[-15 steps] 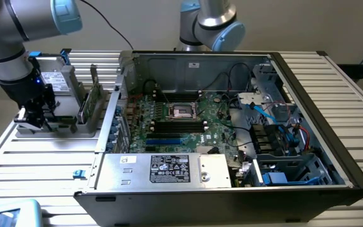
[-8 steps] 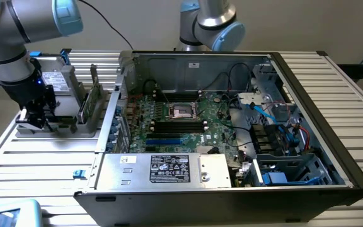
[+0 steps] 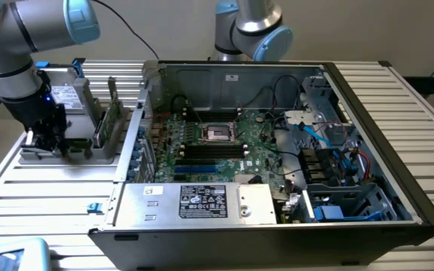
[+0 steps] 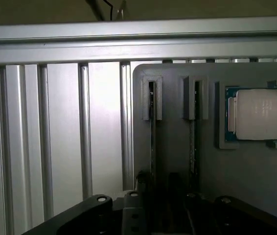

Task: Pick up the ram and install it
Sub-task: 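Pick up the ram and move it above insertion slot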

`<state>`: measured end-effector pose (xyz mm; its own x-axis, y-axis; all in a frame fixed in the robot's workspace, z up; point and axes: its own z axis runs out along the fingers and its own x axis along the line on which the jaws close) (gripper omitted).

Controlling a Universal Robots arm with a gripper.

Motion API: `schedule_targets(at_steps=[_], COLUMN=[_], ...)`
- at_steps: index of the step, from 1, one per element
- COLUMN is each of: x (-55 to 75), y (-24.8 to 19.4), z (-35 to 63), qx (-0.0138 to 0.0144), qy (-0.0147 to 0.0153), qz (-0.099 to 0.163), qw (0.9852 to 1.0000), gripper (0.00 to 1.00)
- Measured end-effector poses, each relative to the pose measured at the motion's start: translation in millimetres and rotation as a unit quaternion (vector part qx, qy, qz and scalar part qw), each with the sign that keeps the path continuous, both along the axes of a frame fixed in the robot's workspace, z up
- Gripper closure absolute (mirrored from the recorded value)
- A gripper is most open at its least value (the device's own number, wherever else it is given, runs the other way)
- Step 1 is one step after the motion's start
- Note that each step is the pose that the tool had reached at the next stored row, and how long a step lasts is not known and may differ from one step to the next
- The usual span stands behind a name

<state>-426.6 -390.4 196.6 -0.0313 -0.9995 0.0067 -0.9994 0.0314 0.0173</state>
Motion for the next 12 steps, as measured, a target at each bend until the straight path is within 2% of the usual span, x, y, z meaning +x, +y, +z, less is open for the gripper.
schedule_targets(at_steps=[1, 2, 4, 8, 12], x=[0.0, 0.0, -0.1, 0.0, -0.1], y=[-0.1, 0.0, 0.0, 0.0, -0.6], z=[0.0, 0.0, 0.0, 0.7, 5.4], qx=[-0.0002, -0.0002, -0.0001, 0.0, -0.0001], qy=[0.0, 0.0, 0.0001, -0.0001, 0.0], qz=[0.0, 0.0, 0.0, 0.0, 0.0], qw=[1.0, 1.0, 1.0, 1.0, 1.0], gripper=[0.78, 0.78, 0.86, 0.86, 0.86])
